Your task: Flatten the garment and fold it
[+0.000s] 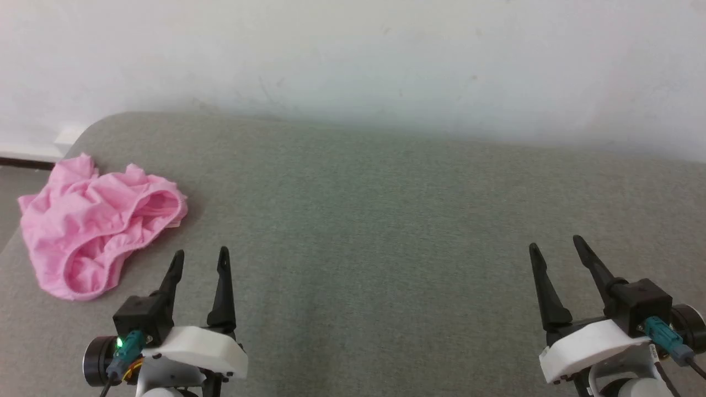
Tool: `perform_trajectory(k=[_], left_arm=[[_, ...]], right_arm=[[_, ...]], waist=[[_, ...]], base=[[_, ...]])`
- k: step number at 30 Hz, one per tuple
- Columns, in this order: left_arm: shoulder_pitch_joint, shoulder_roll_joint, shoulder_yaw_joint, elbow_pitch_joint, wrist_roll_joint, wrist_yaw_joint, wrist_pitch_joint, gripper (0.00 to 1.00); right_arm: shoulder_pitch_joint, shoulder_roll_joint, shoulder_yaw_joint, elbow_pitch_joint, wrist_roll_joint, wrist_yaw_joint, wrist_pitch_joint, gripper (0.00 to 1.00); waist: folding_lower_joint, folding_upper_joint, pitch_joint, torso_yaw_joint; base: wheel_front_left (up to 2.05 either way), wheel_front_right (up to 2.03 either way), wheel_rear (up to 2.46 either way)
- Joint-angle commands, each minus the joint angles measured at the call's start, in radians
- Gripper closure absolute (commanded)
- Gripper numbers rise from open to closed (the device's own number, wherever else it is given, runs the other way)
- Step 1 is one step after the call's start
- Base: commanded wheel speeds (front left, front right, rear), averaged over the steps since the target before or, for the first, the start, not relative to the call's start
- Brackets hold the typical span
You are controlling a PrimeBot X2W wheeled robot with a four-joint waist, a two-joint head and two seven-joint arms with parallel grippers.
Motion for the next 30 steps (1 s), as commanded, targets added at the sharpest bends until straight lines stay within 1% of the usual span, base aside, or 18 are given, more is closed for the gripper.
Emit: perform_trajectory(k=[1,12,18,23,28,30], left_arm=[[-0.015,-0.001,0.007,-0.001,-0.013,0.002,-0.012,0.0],[-0.018,-0.001,0.017,0.005,-0.056,0.013,-0.035,0.0],[-0.025,-0.001,0.026,0.006,-0.077,0.021,-0.047,0.0],[-0.044,-0.001,0.043,0.0,-0.093,0.029,-0.058,0.0],[-0.1,-0.002,0.07,-0.012,-0.106,0.031,-0.068,0.0],[-0.137,-0.002,0.085,-0.015,-0.086,0.025,-0.072,0.0]], right_arm=[[0.01,0.002,0.0,-0.005,0.006,0.0,-0.011,0.0],[0.01,0.002,0.003,-0.018,0.006,0.0,-0.02,0.0],[0.004,0.002,0.007,-0.022,0.006,0.0,-0.025,0.0],[-0.007,0.002,0.014,-0.026,0.003,0.0,-0.026,0.0],[-0.024,0.003,0.015,-0.042,-0.012,0.0,-0.017,0.0],[-0.033,0.003,0.015,-0.054,-0.019,0.0,-0.01,0.0]], waist=[[0.0,0.0,0.004,0.031],[0.0,0.0,0.021,0.125],[0.0,0.0,0.04,0.164],[0.0,0.0,0.067,0.175],[0.0,0.0,0.116,0.165],[0.0,0.0,0.143,0.156]], base=[[0.0,0.0,0.0],[0.0,0.0,0.0],[0.0,0.0,0.0],[0.0,0.0,0.0],[0.0,0.0,0.0],[0.0,0.0,0.0]])
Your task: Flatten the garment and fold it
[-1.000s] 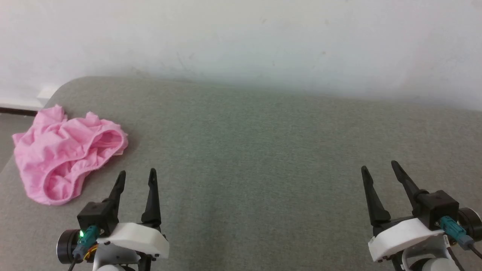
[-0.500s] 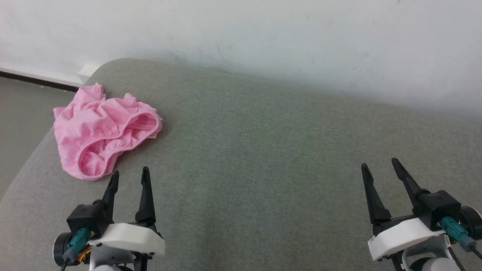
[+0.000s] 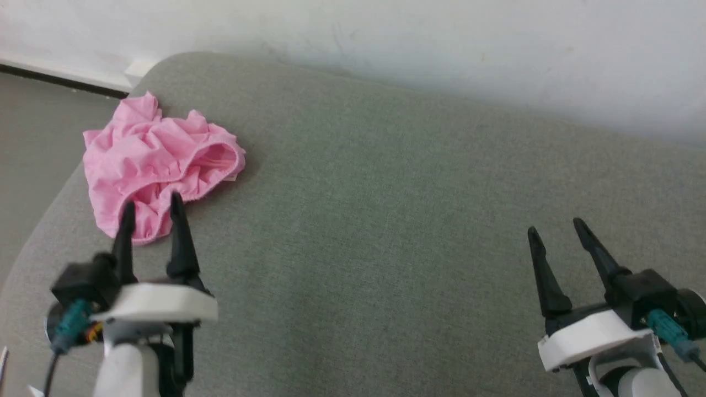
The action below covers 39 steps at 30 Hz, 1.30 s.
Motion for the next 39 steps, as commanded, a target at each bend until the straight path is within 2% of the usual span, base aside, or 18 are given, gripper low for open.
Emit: perform_trajectory(k=[1,8,11,15,21,24,27,32,33,39], left_arm=[[-0.05,-0.001,0.017,-0.006,-0.005,-0.006,-0.01,0.0],[-0.27,0.019,0.119,0.024,0.027,-0.045,-0.025,0.0],[-0.375,0.056,0.164,0.078,0.019,-0.059,-0.031,0.0],[-0.518,0.144,0.193,0.24,0.005,-0.072,-0.018,0.0],[-0.706,0.266,0.202,0.516,-0.029,-0.092,0.124,0.0],[-0.771,0.315,0.196,0.615,-0.035,-0.104,0.15,0.0],[-0.822,0.345,0.197,0.73,-0.049,-0.111,0.191,0.0],[-0.886,0.373,0.204,0.912,-0.084,-0.119,0.316,0.0],[-0.886,0.373,0.204,0.912,-0.084,-0.119,0.316,0.0],[-0.945,0.412,0.181,1.076,-0.095,-0.132,0.477,0.0]], right_arm=[[-0.022,0.002,0.0,-0.015,-0.011,0.0,0.006,0.0],[-0.068,0.002,-0.01,-0.061,-0.037,-0.001,0.025,0.0],[-0.089,0.002,-0.013,-0.079,-0.043,-0.001,0.026,0.0],[-0.12,0.002,-0.015,-0.089,-0.046,-0.001,0.02,0.0],[-0.163,0.003,-0.014,-0.095,-0.049,-0.001,0.009,0.0],[-0.183,0.003,-0.011,-0.097,-0.049,-0.001,0.003,0.0],[-0.2,0.003,-0.006,-0.098,-0.05,-0.001,-0.004,0.0],[-0.221,0.003,0.001,-0.097,-0.051,-0.001,-0.014,0.0],[-0.221,0.003,0.001,-0.097,-0.051,-0.001,-0.014,0.0],[-0.238,0.003,0.005,-0.094,-0.049,-0.001,-0.024,0.0]], waist=[[0.0,0.0,0.05,-0.018],[0.0,0.0,0.173,-0.057],[0.0,0.0,0.231,-0.075],[0.0,0.0,0.302,-0.097],[0.0,0.0,0.394,-0.121],[0.0,0.0,0.432,-0.132],[0.0,0.0,0.466,-0.14],[0.0,0.0,0.505,-0.145],[0.0,0.0,0.505,-0.145],[0.0,0.0,0.537,-0.141]], base=[[0.0,0.0,0.0],[0.0,0.0,0.0],[0.0,0.0,0.0],[0.0,0.0,0.0],[0.0,0.0,0.0],[0.0,0.0,0.0],[0.0,0.0,0.0],[0.0,0.0,0.0],[0.0,0.0,0.0],[0.0,0.0,0.0]])
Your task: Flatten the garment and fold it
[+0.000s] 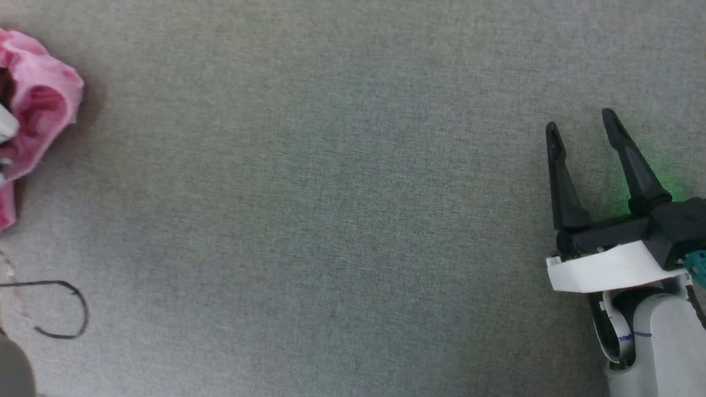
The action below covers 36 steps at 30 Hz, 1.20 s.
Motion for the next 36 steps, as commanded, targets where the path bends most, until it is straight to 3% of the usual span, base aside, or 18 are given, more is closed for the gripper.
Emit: perform_trajectory(k=[1,4,5,7,8,14,25,29,36], left_arm=[[-0.008,0.002,-0.009,0.047,-0.003,-0.004,0.033,0.0],[-0.031,0.034,-0.043,0.105,0.011,-0.01,0.098,0.0],[-0.042,0.041,-0.045,0.12,0.005,-0.012,0.115,0.11],[-0.062,0.054,-0.05,0.14,-0.005,-0.015,0.123,0.96],[-0.067,0.061,-0.055,0.142,-0.006,-0.016,0.116,1.0],[-0.08,0.107,-0.079,0.107,0.01,-0.017,-0.022,1.0],[-0.179,0.152,-0.171,0.024,0.108,-0.005,-0.452,1.0],[-0.226,0.123,-0.226,-0.032,0.151,-0.004,-0.549,1.0],[-0.214,0.008,-0.292,-0.231,0.165,-0.009,-0.573,1.0]], right_arm=[[-0.019,0.001,0.003,0.004,-0.004,-0.001,-0.004,0.0],[-0.033,0.001,0.015,0.007,0.0,-0.001,-0.012,0.0],[-0.037,0.001,0.016,0.007,0.001,-0.001,-0.014,0.0],[-0.043,0.001,0.018,0.009,0.001,-0.001,-0.019,0.0],[-0.045,0.001,0.018,0.013,0.003,-0.001,-0.021,0.0],[-0.041,0.001,0.022,0.043,0.015,-0.001,-0.042,0.0],[0.0,0.001,0.016,0.107,0.065,-0.001,-0.088,0.0],[0.027,0.001,0.004,0.124,0.083,-0.001,-0.101,0.0],[0.087,0.001,-0.012,0.146,0.107,-0.001,-0.113,0.0]], waist=[[0.0002,-0.0001,0.017,-0.002],[0.0002,-0.0001,0.025,-0.004],[0.0002,-0.0001,0.027,-0.003],[0.0002,-0.0001,0.031,-0.002],[0.0002,-0.0001,0.026,-0.003],[0.0002,-0.0001,-0.03,-0.015],[0.0002,-0.0001,-0.211,-0.04],[0.0002,-0.0001,-0.286,-0.057],[0.0002,-0.0001,-0.399,-0.112]], base=[[0.0,0.0,0.0],[0.0,0.0,0.0],[0.0,0.0,0.0],[0.0,0.0,0.0],[0.0,0.0,0.0],[0.0,0.0,0.0],[0.0,0.0,0.0],[0.0,0.0,0.0],[0.0,0.0,0.0]])
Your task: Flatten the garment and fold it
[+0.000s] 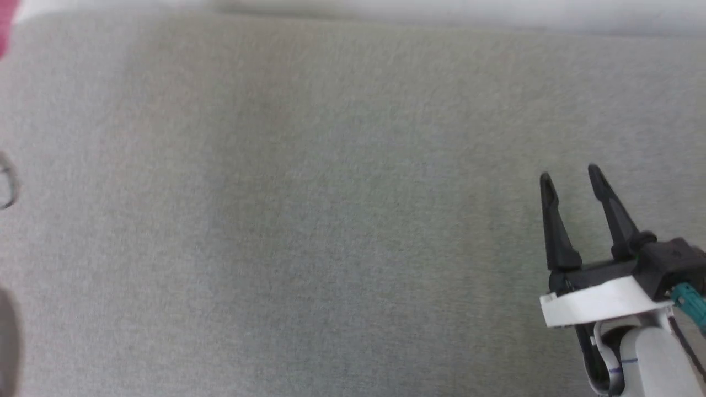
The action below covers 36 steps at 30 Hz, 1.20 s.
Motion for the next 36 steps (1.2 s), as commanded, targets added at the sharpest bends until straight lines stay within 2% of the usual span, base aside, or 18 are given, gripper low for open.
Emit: perform_trajectory(k=[1,8,15,19,23,26,27,28,29,36], left_arm=[[0.028,-0.036,-0.014,-0.036,-0.001,-0.001,-0.005,1.0],[0.242,-0.213,-0.122,-0.259,-0.034,-0.005,0.017,1.0],[0.61,-0.359,-0.243,-0.515,-0.103,-0.005,0.054,1.0],[0.832,-0.399,-0.307,-0.575,-0.125,0.022,0.073,1.0],[1.008,-0.408,-0.357,-0.549,-0.133,0.046,0.093,1.0],[1.106,-0.413,-0.377,-0.531,-0.132,0.065,0.055,0.99],[1.127,-0.416,-0.382,-0.528,-0.138,0.068,0.044,0.69],[1.141,-0.418,-0.387,-0.524,-0.134,0.073,0.033,0.11],[1.153,-0.42,-0.389,-0.525,-0.135,0.077,0.023,0.0],[1.175,-0.433,-0.367,-0.656,-0.145,0.095,-0.005,0.0]], right_arm=[[0.017,0.001,-0.005,0.004,0.006,-0.001,-0.005,0.0],[0.071,0.001,-0.019,-0.004,0.028,-0.001,-0.014,0.0],[0.123,0.001,-0.03,-0.013,0.037,-0.001,-0.014,0.0],[0.14,0.001,-0.027,-0.01,0.04,-0.001,-0.009,0.0],[0.145,0.001,-0.008,-0.005,0.044,-0.001,-0.005,0.0],[0.15,0.001,0.002,-0.002,0.044,-0.001,-0.005,0.0],[0.15,0.001,0.002,-0.002,0.045,-0.001,-0.006,0.0],[0.15,0.001,0.003,-0.001,0.044,-0.001,-0.006,0.0],[0.151,0.001,0.006,0.001,0.043,-0.001,-0.005,0.0],[0.163,0.001,0.006,-0.004,0.034,-0.001,0.002,0.0]], waist=[[0.0001,0.0,-0.092,-0.062],[0.0001,0.0,-0.166,-0.161],[0.0001,0.0,-0.191,-0.245],[0.0001,0.0,-0.192,-0.267],[0.0001,0.0,-0.193,-0.283],[0.0001,0.0,-0.2,-0.285],[0.0001,0.0,-0.198,-0.283],[0.0001,0.0,-0.202,-0.28],[0.0001,0.0,-0.206,-0.278],[0.0001,0.0,-0.224,-0.248]], base=[[0.0,0.0,0.0],[0.0,0.0,0.0],[0.0,0.0,0.0],[0.0,0.0,0.0],[0.0,0.0,0.0],[0.0,0.0,0.0],[0.0,0.0,0.0],[0.0,0.0,0.0],[0.0,0.0,0.0],[0.0,0.0,0.0]])
